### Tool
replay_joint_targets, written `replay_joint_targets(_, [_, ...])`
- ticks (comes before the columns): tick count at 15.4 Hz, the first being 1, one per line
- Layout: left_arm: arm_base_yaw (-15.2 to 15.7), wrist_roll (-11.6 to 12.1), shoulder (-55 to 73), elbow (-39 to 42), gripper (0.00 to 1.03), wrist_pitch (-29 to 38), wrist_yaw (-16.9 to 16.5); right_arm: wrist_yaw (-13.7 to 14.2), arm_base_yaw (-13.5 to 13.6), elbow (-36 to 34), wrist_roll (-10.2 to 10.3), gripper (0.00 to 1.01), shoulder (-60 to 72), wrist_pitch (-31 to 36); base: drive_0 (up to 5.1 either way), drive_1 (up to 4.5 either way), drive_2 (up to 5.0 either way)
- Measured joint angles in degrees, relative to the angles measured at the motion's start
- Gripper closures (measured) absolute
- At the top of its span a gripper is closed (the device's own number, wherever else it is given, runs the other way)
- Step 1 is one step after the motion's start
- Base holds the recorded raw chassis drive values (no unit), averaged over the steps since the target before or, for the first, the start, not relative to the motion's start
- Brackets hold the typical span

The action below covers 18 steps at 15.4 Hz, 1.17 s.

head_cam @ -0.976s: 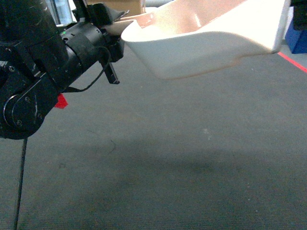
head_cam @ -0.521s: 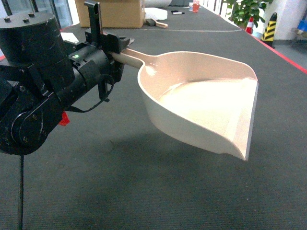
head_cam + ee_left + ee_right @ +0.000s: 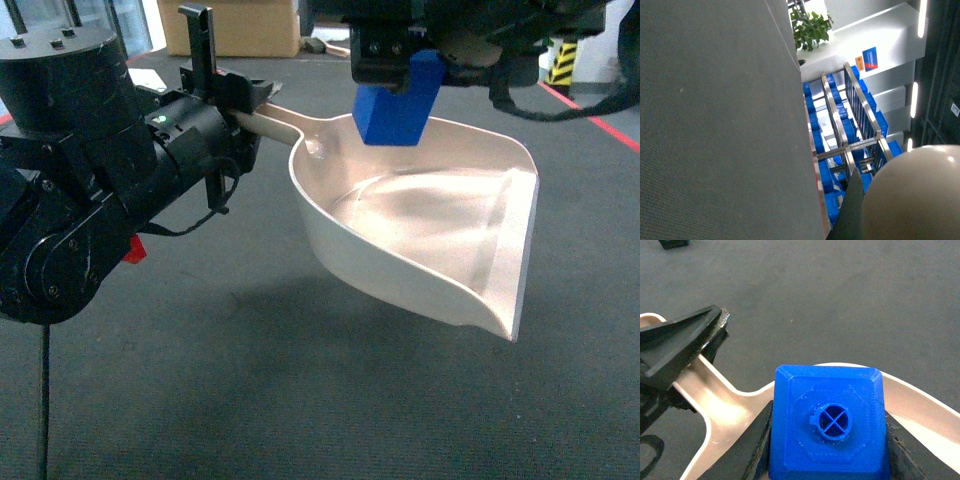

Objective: Place part in tray to right shelf

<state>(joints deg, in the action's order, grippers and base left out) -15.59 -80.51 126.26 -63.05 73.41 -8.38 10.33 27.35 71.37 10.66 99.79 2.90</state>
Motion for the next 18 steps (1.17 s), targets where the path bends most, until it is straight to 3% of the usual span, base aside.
replay_joint_targets(4, [0.0,0.3,0.0,0.0,0.90,-0.1,0.0,-1.1,-1.2,3.6,0.8,0.55,3.3,-0.5,0.0,0.00,0.0])
replay_joint_targets(5, [0.0,0.5,0.0,0.0,0.90,-0.2,-0.1,0.3,-0.3,1.0,0.9,0.55,2.5,0.4,0.0,0.00,0.0])
replay_joint_targets(8, [-0.2,1.0,0.0,0.0,0.90,-0.1,-0.1,0.8,1.5,-4.1,0.9,0.19,-2.0,1.7,0.0,0.00,0.0])
replay_joint_targets(9, [-0.3,1.0,0.0,0.0,0.90,-0.1,-0.2,1.4,1.0,-5.2,0.7,0.07,-5.2,2.6,0.0,0.00,0.0])
replay_joint_targets(10, [-0.3,1.1,0.0,0.0,0.90,-0.1,-0.2,2.4,0.3,-6.9,0.5,0.01,-8.5,4.1,0.0,0.00,0.0])
replay_joint_targets(11, [-0.1,1.1,0.0,0.0,0.90,0.0,-0.1,3.8,-1.0,-9.4,-0.2,0.04,-12.3,5.8,0.0,0.00,0.0])
replay_joint_targets(13, [-0.1,1.1,0.0,0.0,0.90,-0.1,0.0,9.6,-3.5,-17.1,-4.0,0.03,-19.9,11.1,0.0,0.00,0.0])
replay_joint_targets(15, [-0.1,1.1,0.0,0.0,0.90,-0.1,0.0,13.2,-7.1,-29.0,-9.8,0.03,-29.4,21.8,0.0,0.00,0.0])
replay_joint_targets(16, [-0.1,1.1,0.0,0.0,0.90,-0.1,0.0,10.4,-9.3,-35.5,-9.8,0.13,-34.1,28.0,0.0,0.00,0.0])
replay_joint_targets(18, [-0.1,1.1,0.0,0.0,0.90,0.0,0.0,4.9,-12.8,-45.3,-9.8,0.39,-39.9,31.9,0.0,0.00,0.0])
